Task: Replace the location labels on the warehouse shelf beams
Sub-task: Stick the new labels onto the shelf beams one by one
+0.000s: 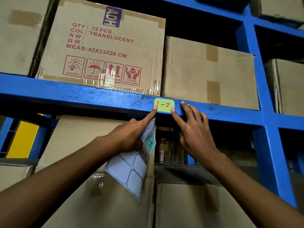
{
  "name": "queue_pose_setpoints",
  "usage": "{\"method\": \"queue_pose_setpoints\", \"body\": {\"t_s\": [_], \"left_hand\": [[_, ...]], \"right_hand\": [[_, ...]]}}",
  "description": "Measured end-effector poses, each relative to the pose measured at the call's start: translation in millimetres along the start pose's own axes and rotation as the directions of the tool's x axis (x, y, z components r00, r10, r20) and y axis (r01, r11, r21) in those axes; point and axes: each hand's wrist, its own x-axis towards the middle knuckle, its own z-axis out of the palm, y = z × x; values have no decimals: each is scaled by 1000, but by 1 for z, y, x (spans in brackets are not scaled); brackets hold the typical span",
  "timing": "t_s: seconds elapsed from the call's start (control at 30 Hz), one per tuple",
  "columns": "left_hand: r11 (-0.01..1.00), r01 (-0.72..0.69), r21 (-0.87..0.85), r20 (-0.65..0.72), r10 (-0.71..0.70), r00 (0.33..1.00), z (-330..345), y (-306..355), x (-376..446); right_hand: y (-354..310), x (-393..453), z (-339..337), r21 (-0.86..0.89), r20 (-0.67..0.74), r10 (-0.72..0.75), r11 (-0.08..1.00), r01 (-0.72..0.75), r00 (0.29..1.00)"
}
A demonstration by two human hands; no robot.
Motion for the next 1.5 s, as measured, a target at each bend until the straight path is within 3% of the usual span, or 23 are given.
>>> {"method": "queue_pose_setpoints", "body": {"t_s": [0.2, 0.5, 0.63, 0.73, 0.8, 0.97, 1.1, 1.5], "left_hand": [[999, -24, -22, -17, 23, 1000, 3, 0, 0], [994, -42, -99, -51, 37, 998, 13, 4, 2], [956, 22, -293, -101, -54, 993, 21, 10, -6], [839, 60, -541, -143, -162, 976, 24, 22, -22], [702, 56, -710, -127, -205, 971, 23, 35, -35], [440, 77, -895, -40, -251, 967, 15, 73, -60], [239, 149, -959, 64, -330, 942, 7, 100, -71], [54, 200, -978, 155, -444, 882, -1, 148, -109]], "right_hand": [[-15, -3, 2, 118, -43, 123, 986, -118, 991], [-20, 7, -5, -14, 5, -12, 1000, 12, 1000], [-12, -8, -17, 195, 10, 71, 978, -72, 997], [-12, -27, -27, 498, 48, 192, 846, -190, 980], [-14, -42, -33, 586, 82, 174, 788, -188, 981], [-15, -74, -56, 603, 21, 45, 796, -49, 999], [-13, -89, -75, 570, 52, 27, 820, -52, 998], [-25, -134, -124, 488, -63, -13, 872, 42, 998]]}}
